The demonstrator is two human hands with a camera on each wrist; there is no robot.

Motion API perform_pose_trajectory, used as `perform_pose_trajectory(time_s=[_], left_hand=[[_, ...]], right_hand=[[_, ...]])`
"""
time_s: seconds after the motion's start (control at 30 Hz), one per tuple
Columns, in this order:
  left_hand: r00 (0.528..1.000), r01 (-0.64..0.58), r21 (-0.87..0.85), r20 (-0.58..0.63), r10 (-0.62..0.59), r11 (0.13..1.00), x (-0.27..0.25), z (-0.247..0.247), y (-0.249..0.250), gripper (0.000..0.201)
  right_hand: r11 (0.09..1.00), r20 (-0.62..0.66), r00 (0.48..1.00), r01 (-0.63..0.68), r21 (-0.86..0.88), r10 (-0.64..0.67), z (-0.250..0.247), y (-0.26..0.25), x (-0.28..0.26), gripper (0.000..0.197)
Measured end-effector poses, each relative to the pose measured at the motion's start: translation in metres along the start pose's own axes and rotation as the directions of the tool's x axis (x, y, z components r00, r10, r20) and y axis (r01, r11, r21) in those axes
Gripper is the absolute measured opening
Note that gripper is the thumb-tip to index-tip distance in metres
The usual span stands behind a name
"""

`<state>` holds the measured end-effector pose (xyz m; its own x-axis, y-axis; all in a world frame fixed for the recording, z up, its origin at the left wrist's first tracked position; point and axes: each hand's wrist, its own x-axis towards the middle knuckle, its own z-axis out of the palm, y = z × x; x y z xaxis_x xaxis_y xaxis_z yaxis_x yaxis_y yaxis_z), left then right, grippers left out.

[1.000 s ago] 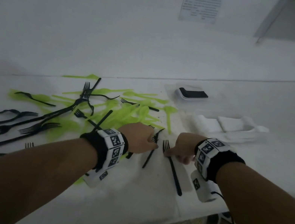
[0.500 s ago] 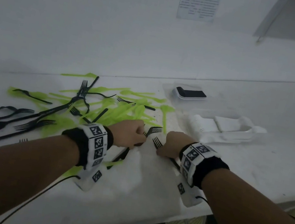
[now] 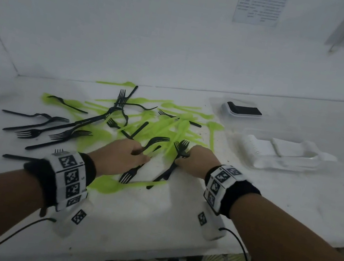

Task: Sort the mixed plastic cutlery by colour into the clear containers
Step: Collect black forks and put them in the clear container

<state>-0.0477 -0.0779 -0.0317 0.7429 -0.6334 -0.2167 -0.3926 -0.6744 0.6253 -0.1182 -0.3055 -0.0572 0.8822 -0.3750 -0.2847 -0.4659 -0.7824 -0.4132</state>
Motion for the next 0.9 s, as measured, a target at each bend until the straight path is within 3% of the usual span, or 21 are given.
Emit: perform_pose_trajectory(time_s=[0.3, 0.53, 0.67, 0.73, 0.9], left_hand=[[0.997, -0.053, 0.076, -0.050, 0.057, 0.996, 0.032, 0.025, 0.020, 0.023], [0.997, -0.047, 0.208, -0.045, 0.057, 0.977, 0.068, 0.043, 0.040, 0.022], [0.999, -0.042, 0.399, 0.015, 0.039, 0.916, 0.074, 0.058, 0.053, 0.033], [0.999, -0.052, 0.444, 0.032, 0.042, 0.895, 0.076, 0.064, 0.057, 0.027], [0.996, -0.037, 0.295, 0.083, 0.013, 0.955, 0.079, 0.055, 0.053, 0.020]], right_hand=[[0.998, -0.008, 0.998, -0.066, -0.016, 0.065, 0.006, -0.004, -0.001, 0.058], [0.987, -0.059, 0.985, -0.159, 0.011, 0.159, -0.017, 0.014, 0.002, 0.033], [0.973, -0.077, 0.971, -0.219, 0.071, 0.224, -0.021, 0.033, 0.006, 0.037], [0.969, -0.068, 0.971, -0.219, 0.111, 0.227, -0.018, 0.039, 0.010, 0.038], [0.974, -0.117, 0.975, -0.168, 0.150, 0.187, -0.024, 0.044, 0.023, 0.038]])
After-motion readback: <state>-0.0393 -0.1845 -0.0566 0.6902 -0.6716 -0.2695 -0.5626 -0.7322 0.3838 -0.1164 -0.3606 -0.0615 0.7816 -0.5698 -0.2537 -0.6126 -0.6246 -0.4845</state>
